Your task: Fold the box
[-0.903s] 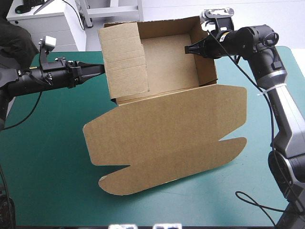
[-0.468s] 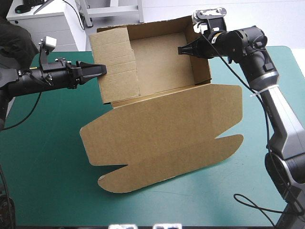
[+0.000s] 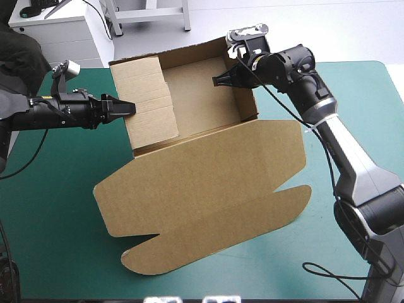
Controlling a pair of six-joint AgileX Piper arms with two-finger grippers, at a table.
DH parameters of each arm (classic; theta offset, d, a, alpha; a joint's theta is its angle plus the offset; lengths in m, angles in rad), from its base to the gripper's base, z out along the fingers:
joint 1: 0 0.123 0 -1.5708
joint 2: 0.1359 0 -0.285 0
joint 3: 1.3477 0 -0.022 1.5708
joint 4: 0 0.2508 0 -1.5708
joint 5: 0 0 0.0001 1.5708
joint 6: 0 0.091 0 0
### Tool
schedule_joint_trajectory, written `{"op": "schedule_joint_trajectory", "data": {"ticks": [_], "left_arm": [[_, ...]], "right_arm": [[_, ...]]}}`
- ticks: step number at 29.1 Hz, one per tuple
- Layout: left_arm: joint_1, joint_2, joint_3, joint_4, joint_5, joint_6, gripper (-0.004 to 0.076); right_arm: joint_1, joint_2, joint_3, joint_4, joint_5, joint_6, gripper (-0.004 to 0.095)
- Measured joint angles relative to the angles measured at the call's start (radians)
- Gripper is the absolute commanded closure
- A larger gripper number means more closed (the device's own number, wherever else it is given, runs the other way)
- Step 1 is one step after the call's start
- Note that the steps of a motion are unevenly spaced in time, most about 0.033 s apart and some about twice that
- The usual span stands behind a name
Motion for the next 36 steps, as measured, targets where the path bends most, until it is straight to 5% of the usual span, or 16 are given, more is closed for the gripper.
{"op": "schedule_joint_trajectory", "data": {"ticks": [18,32,36], "left_arm": [[0.0,-0.001,0.0,0.282,-0.105,-0.21,0.0309],[-0.008,-0.001,0.0,0.37,-0.143,-0.244,0.0718],[-0.078,0.003,0.006,0.458,-0.189,-0.251,0.0731]], "right_arm": [[0.059,0.03,0.003,0.049,-0.042,0.026,0.0915],[0.062,0.03,0.001,0.05,-0.02,0.013,0.0911],[0.062,0.03,-0.005,0.022,0.023,0.014,0.0911]]}}
